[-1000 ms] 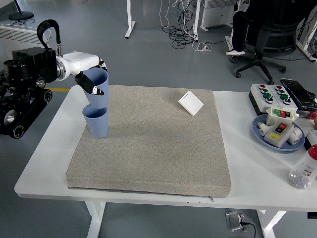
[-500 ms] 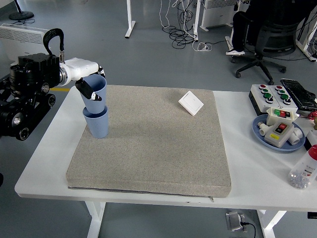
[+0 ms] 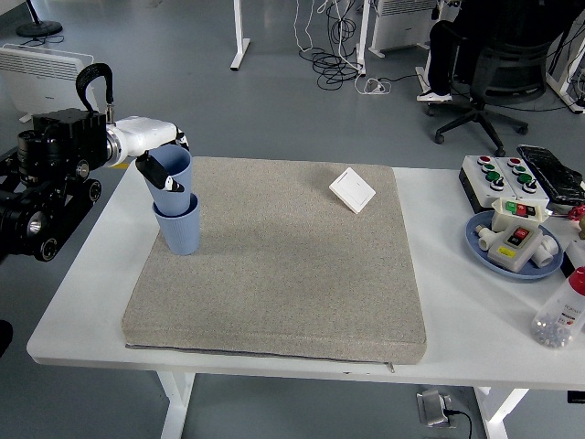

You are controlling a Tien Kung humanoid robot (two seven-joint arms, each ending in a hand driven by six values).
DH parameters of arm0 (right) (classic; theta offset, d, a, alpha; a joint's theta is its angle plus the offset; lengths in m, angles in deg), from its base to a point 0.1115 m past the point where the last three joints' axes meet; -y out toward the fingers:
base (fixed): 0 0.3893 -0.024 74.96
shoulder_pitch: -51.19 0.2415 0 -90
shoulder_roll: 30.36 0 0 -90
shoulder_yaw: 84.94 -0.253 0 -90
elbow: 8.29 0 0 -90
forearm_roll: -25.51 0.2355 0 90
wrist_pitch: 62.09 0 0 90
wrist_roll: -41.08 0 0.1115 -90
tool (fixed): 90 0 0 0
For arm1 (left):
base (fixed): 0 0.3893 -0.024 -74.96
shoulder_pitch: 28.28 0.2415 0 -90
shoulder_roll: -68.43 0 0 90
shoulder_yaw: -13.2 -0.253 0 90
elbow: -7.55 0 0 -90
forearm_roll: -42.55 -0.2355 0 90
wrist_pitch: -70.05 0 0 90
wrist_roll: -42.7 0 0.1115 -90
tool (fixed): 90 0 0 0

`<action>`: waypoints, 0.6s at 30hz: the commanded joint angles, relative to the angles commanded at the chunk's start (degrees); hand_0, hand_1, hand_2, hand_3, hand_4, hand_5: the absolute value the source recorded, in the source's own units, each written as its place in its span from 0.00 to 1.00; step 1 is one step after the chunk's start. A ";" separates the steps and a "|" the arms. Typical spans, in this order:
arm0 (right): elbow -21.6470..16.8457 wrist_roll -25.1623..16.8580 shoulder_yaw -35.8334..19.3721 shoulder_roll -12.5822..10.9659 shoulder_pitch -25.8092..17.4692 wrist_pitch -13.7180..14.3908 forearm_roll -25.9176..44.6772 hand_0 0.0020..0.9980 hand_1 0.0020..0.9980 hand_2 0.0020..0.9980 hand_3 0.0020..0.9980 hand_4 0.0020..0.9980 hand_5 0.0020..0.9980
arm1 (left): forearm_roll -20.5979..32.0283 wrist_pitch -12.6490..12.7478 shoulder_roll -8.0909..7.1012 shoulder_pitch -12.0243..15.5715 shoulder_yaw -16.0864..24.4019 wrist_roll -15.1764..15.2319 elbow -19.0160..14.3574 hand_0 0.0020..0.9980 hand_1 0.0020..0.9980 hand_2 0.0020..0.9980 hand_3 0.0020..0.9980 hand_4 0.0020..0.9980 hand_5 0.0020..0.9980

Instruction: Push cup pick cup insert cup

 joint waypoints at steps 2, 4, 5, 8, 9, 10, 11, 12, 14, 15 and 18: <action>0.00 0.02 0.03 0.00 -0.02 0.00 -0.05 0.76 0.62 0.64 0.56 0.07 0.47 | 0.07 0.26 0.11 0.05 -0.04 0.23 0.32 0.48 0.59 0.67 0.59 0.58 0.00; 0.00 0.02 0.09 -0.01 -0.06 -0.01 -0.03 0.76 0.62 0.64 0.56 0.07 0.47 | 0.48 0.78 0.26 0.17 0.12 0.68 0.72 0.48 0.59 0.67 0.59 0.58 0.00; 0.00 0.02 0.11 -0.01 -0.07 -0.01 -0.02 0.76 0.62 0.64 0.56 0.07 0.47 | 0.58 0.87 0.29 0.20 0.16 0.75 0.79 0.48 0.59 0.67 0.59 0.58 0.00; 0.00 0.03 0.13 -0.01 -0.07 0.00 -0.08 0.76 0.63 0.64 0.56 0.07 0.47 | 0.61 1.29 0.44 0.26 0.17 1.01 1.12 0.42 0.59 0.72 0.70 0.72 0.09; 0.00 0.04 0.14 -0.01 -0.07 0.00 -0.07 0.76 0.63 0.64 0.56 0.07 0.47 | 0.62 1.32 0.46 0.27 0.16 1.03 1.15 0.42 0.59 0.72 0.70 0.72 0.09; 0.00 0.03 0.18 0.00 -0.10 0.00 -0.01 0.76 0.63 0.64 0.56 0.07 0.47 | 0.54 1.53 0.51 0.31 0.17 1.13 1.21 0.42 0.59 0.72 0.70 0.72 0.09; 0.00 0.03 0.18 0.00 -0.12 0.01 -0.03 0.76 0.63 0.64 0.56 0.07 0.47 | 0.47 1.72 0.58 0.33 0.19 1.24 1.30 0.42 0.59 0.72 0.70 0.72 0.09; 0.00 0.04 0.17 0.00 -0.14 0.01 -0.06 0.76 0.63 0.64 0.56 0.07 0.47 | 0.41 1.87 0.65 0.33 0.19 1.34 1.38 0.42 0.59 0.72 0.70 0.72 0.09; 0.00 0.05 0.17 0.00 -0.15 0.01 -0.11 0.76 0.63 0.64 0.56 0.07 0.47 | 0.16 2.14 0.81 0.30 0.26 1.52 1.65 0.57 0.70 0.79 0.77 0.86 0.29; 0.00 0.05 0.16 0.00 -0.16 0.01 -0.15 0.76 0.63 0.64 0.56 0.07 0.47 | -0.27 2.23 0.91 0.31 0.45 1.50 1.87 0.57 0.70 0.79 0.77 0.86 0.29; 0.00 0.02 0.25 -0.03 -0.17 0.01 -0.04 0.76 0.63 0.64 0.56 0.07 0.47 | -0.76 2.43 0.96 0.37 0.75 1.63 2.25 0.57 0.70 0.79 0.77 0.86 0.29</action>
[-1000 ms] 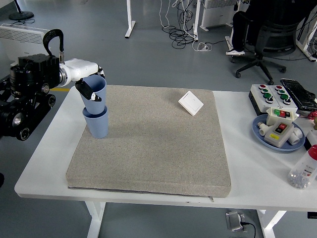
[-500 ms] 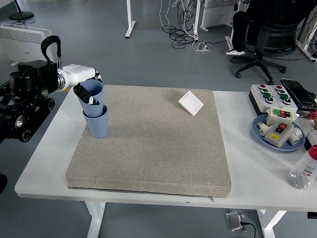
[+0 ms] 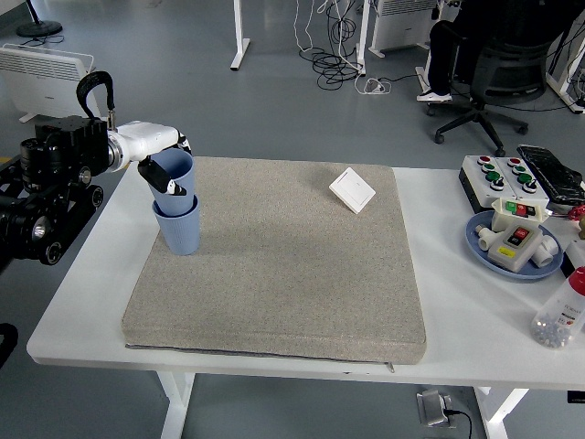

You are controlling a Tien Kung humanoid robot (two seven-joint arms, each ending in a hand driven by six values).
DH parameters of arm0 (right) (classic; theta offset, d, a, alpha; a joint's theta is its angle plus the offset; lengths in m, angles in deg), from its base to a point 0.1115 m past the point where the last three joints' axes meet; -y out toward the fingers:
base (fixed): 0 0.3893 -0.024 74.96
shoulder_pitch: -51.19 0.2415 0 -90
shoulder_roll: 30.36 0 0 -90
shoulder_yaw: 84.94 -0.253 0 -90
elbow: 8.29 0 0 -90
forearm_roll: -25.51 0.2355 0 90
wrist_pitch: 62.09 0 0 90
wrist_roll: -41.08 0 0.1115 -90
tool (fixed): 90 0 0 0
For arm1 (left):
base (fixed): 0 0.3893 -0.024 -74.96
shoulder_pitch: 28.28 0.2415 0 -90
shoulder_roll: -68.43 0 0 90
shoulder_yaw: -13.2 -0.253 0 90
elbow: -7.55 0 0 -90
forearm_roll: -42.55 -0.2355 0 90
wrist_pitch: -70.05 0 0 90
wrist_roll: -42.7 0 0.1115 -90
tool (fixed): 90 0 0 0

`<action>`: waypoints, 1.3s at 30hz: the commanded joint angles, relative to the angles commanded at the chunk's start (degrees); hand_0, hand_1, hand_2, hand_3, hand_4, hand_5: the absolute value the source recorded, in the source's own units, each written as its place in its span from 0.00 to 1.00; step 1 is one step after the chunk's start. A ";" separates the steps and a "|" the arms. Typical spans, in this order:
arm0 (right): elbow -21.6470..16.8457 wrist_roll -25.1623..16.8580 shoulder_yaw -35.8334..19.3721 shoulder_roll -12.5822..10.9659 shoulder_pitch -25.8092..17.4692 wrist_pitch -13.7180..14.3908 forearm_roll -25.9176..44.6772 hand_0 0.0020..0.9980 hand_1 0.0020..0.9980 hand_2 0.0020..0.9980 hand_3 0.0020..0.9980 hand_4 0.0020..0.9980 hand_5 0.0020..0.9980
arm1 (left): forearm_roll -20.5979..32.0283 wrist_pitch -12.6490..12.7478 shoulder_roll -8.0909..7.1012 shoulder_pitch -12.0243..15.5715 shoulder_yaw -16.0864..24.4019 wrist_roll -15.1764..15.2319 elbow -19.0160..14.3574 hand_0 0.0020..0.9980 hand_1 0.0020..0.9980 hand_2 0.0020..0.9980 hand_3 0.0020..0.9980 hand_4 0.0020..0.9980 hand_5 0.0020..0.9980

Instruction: Push cup pick cup insert cup

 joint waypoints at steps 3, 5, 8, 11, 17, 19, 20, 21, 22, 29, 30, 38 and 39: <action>0.00 -0.03 0.04 -0.01 0.08 0.00 0.14 0.76 0.63 0.64 0.56 0.07 0.47 | -0.32 0.17 0.02 0.04 0.25 -0.09 0.40 0.76 0.84 0.93 0.86 0.95 0.43; 0.00 -0.05 0.10 -0.03 0.15 -0.02 0.23 0.76 0.63 0.64 0.56 0.07 0.47 | -0.38 0.06 0.03 0.06 0.22 -0.60 0.64 0.76 0.84 0.93 0.86 0.95 0.43; 0.00 -0.06 0.12 -0.03 0.19 -0.03 0.30 0.76 0.63 0.64 0.56 0.07 0.47 | -0.48 0.00 0.09 0.07 0.20 -0.97 0.79 0.90 0.93 1.00 0.91 0.98 0.50; 0.00 -0.08 0.20 -0.03 0.27 -0.05 0.35 0.76 0.63 0.64 0.56 0.07 0.47 | -0.11 0.37 0.27 0.11 0.50 -1.25 1.01 0.90 0.93 1.00 0.91 0.98 0.50; 0.00 -0.12 0.24 -0.01 0.32 -0.06 0.51 0.76 0.63 0.64 0.56 0.07 0.47 | 0.88 1.96 0.00 0.37 1.67 -0.92 0.86 0.94 0.96 1.00 0.98 1.00 0.55; 0.00 -0.15 0.17 0.02 0.31 -0.06 0.56 0.75 0.63 0.65 0.56 0.07 0.47 | 1.76 2.79 -0.33 0.71 2.55 -0.68 0.33 0.93 0.95 1.00 0.97 0.98 0.67; 0.00 -0.16 0.10 0.03 0.30 -0.06 0.57 0.75 0.63 0.65 0.56 0.07 0.47 | 2.97 3.73 -0.58 1.00 3.32 -0.44 -0.10 0.93 0.95 1.00 0.97 0.98 0.67; 0.00 -0.17 0.08 0.04 0.30 -0.06 0.57 0.75 0.63 0.65 0.56 0.07 0.47 | 3.33 3.99 -0.64 1.07 3.53 -0.37 -0.22 0.93 0.95 1.00 0.97 0.98 0.67; 0.00 -0.18 -0.07 0.07 0.27 -0.06 0.56 0.75 0.63 0.65 0.56 0.07 0.47 | 5.19 5.56 -1.27 1.93 4.91 -0.48 -1.42 0.93 0.95 1.00 0.97 0.98 0.67; 0.00 -0.16 -0.76 0.21 0.25 -0.11 0.45 0.76 0.63 0.65 0.56 0.07 0.47 | 21.10 13.72 -3.87 8.28 14.38 -5.00 -10.58 0.86 0.88 0.99 0.91 0.82 0.81; 0.00 -0.15 -1.02 0.25 0.34 -0.09 0.31 0.76 0.63 0.65 0.56 0.07 0.47 | 24.08 14.33 -4.32 9.58 15.92 -6.49 -12.39 0.86 0.88 0.99 0.91 0.82 0.81; 0.00 -0.19 -2.18 0.44 0.50 -0.08 0.15 0.76 0.63 0.64 0.56 0.07 0.47 | 43.08 20.24 -5.27 23.50 27.80 -13.24 -29.70 0.84 0.87 0.94 0.86 0.62 1.00; 0.00 -0.19 -2.23 0.46 0.51 -0.08 0.14 0.76 0.63 0.64 0.56 0.07 0.47 | 45.31 20.56 -5.19 24.78 28.93 -12.90 -31.19 0.84 0.87 0.94 0.86 0.62 1.00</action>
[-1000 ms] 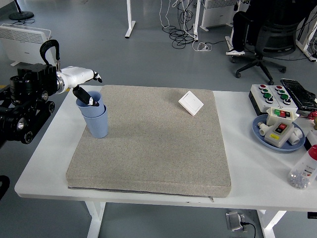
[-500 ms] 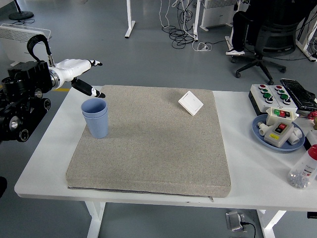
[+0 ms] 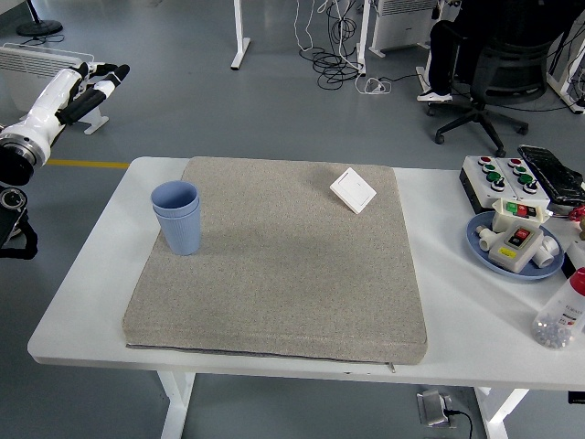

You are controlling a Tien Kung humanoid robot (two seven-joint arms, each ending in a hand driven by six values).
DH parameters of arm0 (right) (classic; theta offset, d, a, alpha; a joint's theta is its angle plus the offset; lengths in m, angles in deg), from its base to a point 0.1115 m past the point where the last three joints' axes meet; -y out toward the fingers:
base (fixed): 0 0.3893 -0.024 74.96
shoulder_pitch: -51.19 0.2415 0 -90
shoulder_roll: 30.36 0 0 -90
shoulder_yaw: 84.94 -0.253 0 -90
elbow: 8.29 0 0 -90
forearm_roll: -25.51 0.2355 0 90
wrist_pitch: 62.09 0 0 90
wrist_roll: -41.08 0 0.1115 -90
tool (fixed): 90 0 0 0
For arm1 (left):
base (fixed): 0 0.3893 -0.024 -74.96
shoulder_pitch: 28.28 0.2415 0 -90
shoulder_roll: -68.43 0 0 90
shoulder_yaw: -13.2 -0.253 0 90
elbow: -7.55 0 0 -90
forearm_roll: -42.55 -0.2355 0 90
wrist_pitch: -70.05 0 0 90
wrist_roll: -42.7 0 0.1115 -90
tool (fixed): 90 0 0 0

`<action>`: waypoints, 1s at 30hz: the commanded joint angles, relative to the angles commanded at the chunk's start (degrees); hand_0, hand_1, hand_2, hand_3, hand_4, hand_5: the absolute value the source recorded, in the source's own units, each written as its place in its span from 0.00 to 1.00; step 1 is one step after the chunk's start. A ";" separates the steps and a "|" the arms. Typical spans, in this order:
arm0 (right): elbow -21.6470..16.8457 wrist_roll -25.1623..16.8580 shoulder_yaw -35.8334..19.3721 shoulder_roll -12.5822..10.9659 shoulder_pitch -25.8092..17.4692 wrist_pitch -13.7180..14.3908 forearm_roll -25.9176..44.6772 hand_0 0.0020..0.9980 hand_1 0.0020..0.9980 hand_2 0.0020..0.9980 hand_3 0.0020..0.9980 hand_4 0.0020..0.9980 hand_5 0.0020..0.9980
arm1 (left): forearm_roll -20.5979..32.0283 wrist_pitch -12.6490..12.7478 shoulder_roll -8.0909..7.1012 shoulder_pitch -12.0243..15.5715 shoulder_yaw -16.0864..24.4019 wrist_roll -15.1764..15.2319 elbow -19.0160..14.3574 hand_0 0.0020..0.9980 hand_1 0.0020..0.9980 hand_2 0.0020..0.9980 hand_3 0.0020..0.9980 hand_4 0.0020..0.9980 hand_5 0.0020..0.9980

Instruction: Push cup pick cup insert cup

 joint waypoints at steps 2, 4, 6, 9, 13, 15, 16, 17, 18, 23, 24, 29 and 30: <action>0.00 0.02 -0.08 0.01 0.07 -0.01 -0.07 0.76 0.63 0.64 0.56 0.07 0.47 | 4.61 0.44 0.45 2.19 1.89 0.55 -2.29 0.84 0.87 0.94 0.86 0.62 1.00; 0.00 0.04 -0.17 0.04 0.13 -0.02 -0.16 0.76 0.63 0.64 0.56 0.07 0.47 | 9.82 0.77 1.11 5.60 4.75 1.45 -5.20 0.88 0.91 0.98 0.92 0.62 1.00; 0.00 0.04 -0.23 0.05 0.16 -0.03 -0.15 0.76 0.63 0.64 0.56 0.07 0.47 | 14.66 0.93 1.66 9.61 7.01 2.05 -7.74 0.88 0.91 0.98 0.92 0.62 1.00; 0.00 0.02 -0.43 0.05 0.21 -0.05 -0.32 0.76 0.63 0.64 0.56 0.07 0.47 | 21.74 0.73 3.71 15.92 9.90 3.60 -11.75 0.88 0.91 0.98 0.92 0.62 1.00; 0.00 -0.04 -0.56 0.11 0.22 -0.07 -0.41 0.76 0.62 0.64 0.56 0.07 0.47 | 31.05 0.72 7.56 23.76 13.31 6.14 -15.55 0.89 0.92 0.99 0.94 0.60 1.00; 0.00 -0.11 -0.57 0.13 0.23 -0.09 -0.27 0.76 0.62 0.64 0.56 0.07 0.47 | 35.89 0.51 10.09 27.58 14.83 7.38 -17.13 0.89 0.92 0.99 0.94 0.60 1.00; 0.00 -0.13 -0.59 0.13 0.24 -0.10 -0.26 0.76 0.63 0.64 0.56 0.07 0.47 | 38.50 0.31 10.82 28.81 15.20 7.82 -17.59 0.90 0.92 0.99 0.93 0.59 1.00; 0.00 -0.15 -0.61 0.13 0.25 -0.11 -0.26 0.76 0.63 0.64 0.56 0.07 0.47 | 40.76 0.04 11.78 30.31 15.53 8.31 -18.06 0.90 0.92 0.99 0.93 0.59 1.00; 0.00 -0.16 -0.59 0.11 0.25 -0.13 -0.24 0.76 0.63 0.64 0.56 0.07 0.47 | 41.51 -0.36 12.92 31.89 15.97 9.06 -18.76 0.90 0.92 0.99 0.93 0.59 1.00; 0.00 -0.23 -0.57 -0.05 0.18 -0.19 -0.01 0.76 0.62 0.64 0.56 0.07 0.47 | 40.71 -2.54 15.58 36.15 16.75 9.46 -20.27 0.88 0.90 0.98 0.92 0.58 1.00; 0.00 -0.23 -0.56 -0.11 0.14 -0.20 -0.09 0.76 0.62 0.64 0.56 0.07 0.47 | 40.02 -2.88 15.82 37.21 16.35 9.51 -20.70 0.88 0.90 0.98 0.92 0.58 1.00; 0.00 -0.30 -0.75 -0.17 -0.08 -0.19 -0.03 0.76 0.62 0.64 0.56 0.07 0.47 | 37.21 -3.14 17.38 40.94 14.50 10.12 -22.12 0.88 0.90 0.97 0.92 0.58 1.00; 0.00 -0.31 -0.79 -0.17 -0.14 -0.19 0.02 0.76 0.62 0.64 0.56 0.07 0.47 | 36.70 -3.13 17.93 41.70 14.18 10.31 -22.19 0.88 0.90 0.97 0.92 0.58 1.00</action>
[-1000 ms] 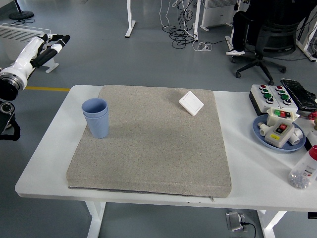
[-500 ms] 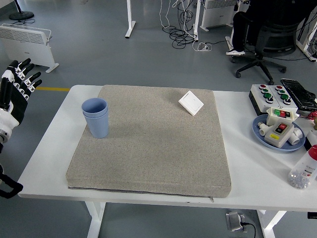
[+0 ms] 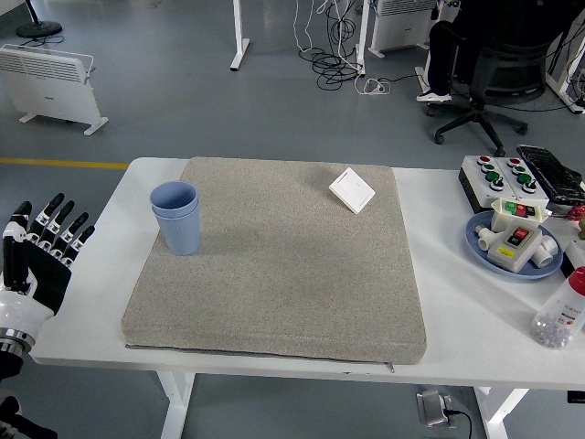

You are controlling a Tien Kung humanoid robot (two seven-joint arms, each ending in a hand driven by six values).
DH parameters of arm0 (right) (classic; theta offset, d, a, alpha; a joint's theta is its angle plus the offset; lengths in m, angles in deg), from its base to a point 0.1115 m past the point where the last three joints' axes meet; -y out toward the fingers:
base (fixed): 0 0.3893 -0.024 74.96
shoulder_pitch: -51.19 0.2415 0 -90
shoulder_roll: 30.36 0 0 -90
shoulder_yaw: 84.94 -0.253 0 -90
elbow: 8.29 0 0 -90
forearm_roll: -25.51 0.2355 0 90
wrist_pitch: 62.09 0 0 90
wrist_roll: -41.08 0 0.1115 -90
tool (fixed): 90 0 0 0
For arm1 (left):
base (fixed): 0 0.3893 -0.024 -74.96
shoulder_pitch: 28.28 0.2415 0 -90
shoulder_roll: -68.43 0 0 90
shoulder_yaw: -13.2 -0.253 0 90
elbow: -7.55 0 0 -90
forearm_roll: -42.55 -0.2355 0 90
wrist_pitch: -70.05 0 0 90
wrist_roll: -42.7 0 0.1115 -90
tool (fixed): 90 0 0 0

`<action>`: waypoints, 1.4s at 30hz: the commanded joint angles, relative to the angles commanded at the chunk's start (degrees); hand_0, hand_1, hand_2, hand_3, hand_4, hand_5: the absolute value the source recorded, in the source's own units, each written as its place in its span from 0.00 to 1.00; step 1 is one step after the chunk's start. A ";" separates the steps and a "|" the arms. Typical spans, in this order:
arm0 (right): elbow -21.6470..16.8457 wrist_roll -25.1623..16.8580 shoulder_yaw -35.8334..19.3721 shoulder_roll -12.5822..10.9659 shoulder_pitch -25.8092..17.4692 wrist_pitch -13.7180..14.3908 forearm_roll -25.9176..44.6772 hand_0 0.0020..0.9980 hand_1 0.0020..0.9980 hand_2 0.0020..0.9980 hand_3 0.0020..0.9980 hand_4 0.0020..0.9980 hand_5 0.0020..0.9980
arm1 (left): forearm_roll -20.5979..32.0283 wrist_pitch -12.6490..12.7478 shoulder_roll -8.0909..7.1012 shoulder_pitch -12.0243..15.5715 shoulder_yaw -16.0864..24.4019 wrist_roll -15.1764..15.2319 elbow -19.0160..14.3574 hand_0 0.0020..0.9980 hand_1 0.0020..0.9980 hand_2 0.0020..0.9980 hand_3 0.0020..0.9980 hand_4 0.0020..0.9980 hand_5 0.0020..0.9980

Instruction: Push cup pick cup insert cup

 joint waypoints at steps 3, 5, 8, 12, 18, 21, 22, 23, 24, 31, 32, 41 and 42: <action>0.00 -0.03 -0.17 -0.02 -0.13 0.02 -0.11 0.76 0.62 0.64 0.56 0.07 0.47 | -0.52 0.08 1.59 1.38 -0.33 0.53 0.65 0.88 0.90 0.97 0.92 0.58 1.00; 0.00 -0.04 -0.27 0.00 -0.24 0.05 -0.15 0.76 0.62 0.64 0.56 0.07 0.47 | -0.69 0.24 2.41 1.76 -0.20 0.94 1.25 0.88 0.90 0.96 0.91 0.58 1.00; 0.00 -0.04 -0.48 0.01 -0.46 0.07 -0.43 0.76 0.62 0.64 0.56 0.07 0.47 | -0.56 0.79 3.18 2.06 0.10 1.71 1.98 0.88 0.90 0.96 0.91 0.58 1.00; 0.00 0.01 -0.67 0.03 -0.63 0.10 -0.55 0.75 0.62 0.64 0.56 0.07 0.47 | -0.39 1.17 3.07 2.18 0.12 2.11 2.18 0.88 0.90 0.96 0.90 0.58 1.00; 0.00 0.08 -0.74 -0.05 -1.01 0.13 -0.55 0.76 0.62 0.64 0.56 0.07 0.47 | -0.16 1.51 2.81 2.30 0.21 2.35 1.97 0.88 0.89 0.96 0.90 0.58 1.00; 0.00 0.09 -0.69 -0.12 -0.97 0.09 -0.59 0.76 0.62 0.64 0.56 0.07 0.47 | -0.09 1.61 2.78 2.07 0.05 2.31 1.97 0.88 0.89 0.96 0.90 0.58 1.00; 0.00 0.09 -0.69 -0.12 -0.96 0.09 -0.61 0.76 0.62 0.64 0.56 0.07 0.47 | -0.07 1.63 2.78 2.04 0.04 2.31 1.97 0.88 0.89 0.96 0.90 0.56 1.00; 0.00 0.09 -0.66 -0.12 -0.93 0.08 -0.47 0.76 0.62 0.64 0.56 0.07 0.47 | -0.09 1.64 2.76 2.00 0.01 2.31 1.96 0.88 0.89 0.96 0.90 0.56 1.00; 0.00 0.10 -0.69 -0.12 -0.90 0.08 -0.46 0.76 0.62 0.64 0.56 0.07 0.47 | -0.13 1.64 2.76 1.96 0.01 2.27 1.98 0.88 0.89 0.96 0.90 0.56 1.00; 0.00 -0.02 -0.72 0.01 -0.69 0.08 -0.24 0.76 0.62 0.64 0.56 0.07 0.46 | -0.27 1.72 2.83 1.54 0.18 2.12 2.37 0.88 0.89 0.96 0.90 0.56 1.00; 0.00 -0.03 -0.72 0.03 -0.66 0.08 -0.35 0.76 0.62 0.64 0.56 0.07 0.46 | -0.32 1.74 2.92 1.48 0.28 2.12 2.41 0.88 0.89 0.96 0.90 0.56 1.00; 0.00 0.10 -0.79 0.02 -0.44 0.12 -1.11 0.75 0.62 0.64 0.56 0.07 0.46 | -0.57 2.00 3.50 1.47 1.39 2.29 2.88 0.88 0.89 0.96 0.90 0.55 1.00; 0.00 0.09 -0.70 -0.01 -0.41 0.11 -1.00 0.75 0.62 0.64 0.56 0.07 0.46 | -0.59 2.01 3.51 1.47 1.51 2.30 2.89 0.88 0.89 0.96 0.90 0.55 1.00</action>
